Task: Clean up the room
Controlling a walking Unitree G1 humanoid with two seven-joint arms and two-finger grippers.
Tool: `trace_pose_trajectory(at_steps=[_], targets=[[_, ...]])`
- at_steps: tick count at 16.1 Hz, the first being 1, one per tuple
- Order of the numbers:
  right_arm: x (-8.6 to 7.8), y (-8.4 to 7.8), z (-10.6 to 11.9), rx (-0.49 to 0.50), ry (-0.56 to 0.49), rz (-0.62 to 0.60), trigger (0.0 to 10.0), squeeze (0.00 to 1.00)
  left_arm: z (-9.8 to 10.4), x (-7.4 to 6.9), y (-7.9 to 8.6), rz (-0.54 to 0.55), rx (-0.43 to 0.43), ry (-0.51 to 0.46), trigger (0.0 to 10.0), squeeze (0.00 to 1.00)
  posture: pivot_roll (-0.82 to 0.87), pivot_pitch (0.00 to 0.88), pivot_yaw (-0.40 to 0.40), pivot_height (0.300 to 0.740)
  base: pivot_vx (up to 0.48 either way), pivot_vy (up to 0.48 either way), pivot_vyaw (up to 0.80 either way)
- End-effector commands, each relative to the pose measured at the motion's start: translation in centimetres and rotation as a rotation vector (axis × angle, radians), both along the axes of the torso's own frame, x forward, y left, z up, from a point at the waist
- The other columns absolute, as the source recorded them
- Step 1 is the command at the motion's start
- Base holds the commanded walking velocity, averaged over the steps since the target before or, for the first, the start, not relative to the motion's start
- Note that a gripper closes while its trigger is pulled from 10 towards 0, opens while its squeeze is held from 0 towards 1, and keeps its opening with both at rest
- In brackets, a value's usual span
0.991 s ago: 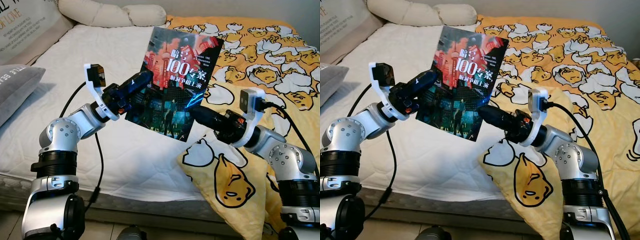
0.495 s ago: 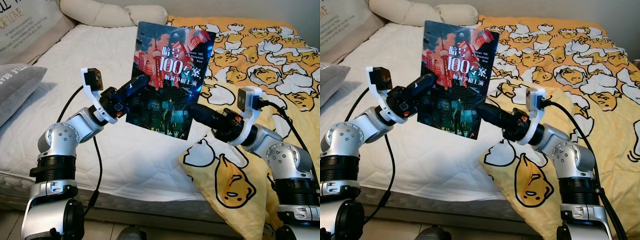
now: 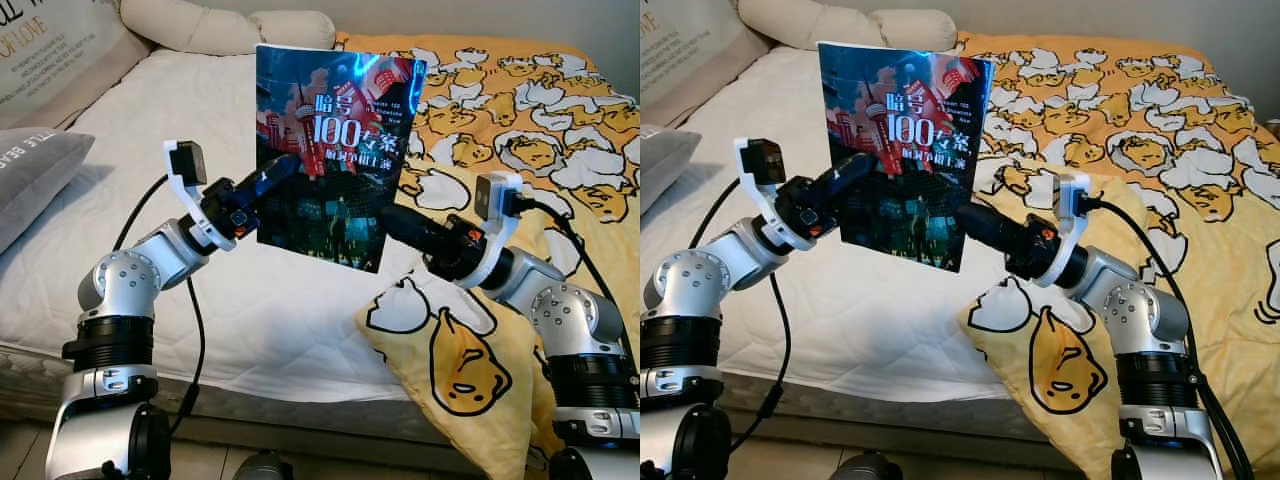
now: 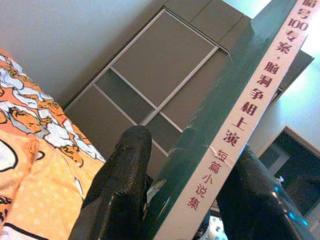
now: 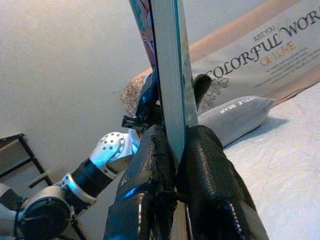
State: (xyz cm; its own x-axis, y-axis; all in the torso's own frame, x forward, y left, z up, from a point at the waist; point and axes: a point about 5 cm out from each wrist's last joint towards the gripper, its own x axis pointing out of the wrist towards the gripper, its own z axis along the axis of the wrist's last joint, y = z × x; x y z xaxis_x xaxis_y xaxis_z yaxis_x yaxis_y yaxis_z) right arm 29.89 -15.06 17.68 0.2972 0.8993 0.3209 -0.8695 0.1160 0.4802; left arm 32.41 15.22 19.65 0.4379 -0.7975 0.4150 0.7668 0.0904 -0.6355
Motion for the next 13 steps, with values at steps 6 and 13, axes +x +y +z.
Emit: trace_pose_trajectory(at_steps=[6,13], targets=[[0.5,0.1,1.0,-0.012,-0.031,-0.085,10.0,1.0,0.6,-0.2,-0.6,0.103,0.057,-0.052,0.0,0.0,0.07,0.0,0.032,0.74,0.0,0.0,0.0],[-1.0,-5.2,-0.5,-0.107,0.02,-0.567,10.0,0.03,-0.3,-1.0,0.2,0.35,0.338,-0.08,0.0,0.0,0.05,0.0,0.05,0.74,0.0,0.0,0.0]])
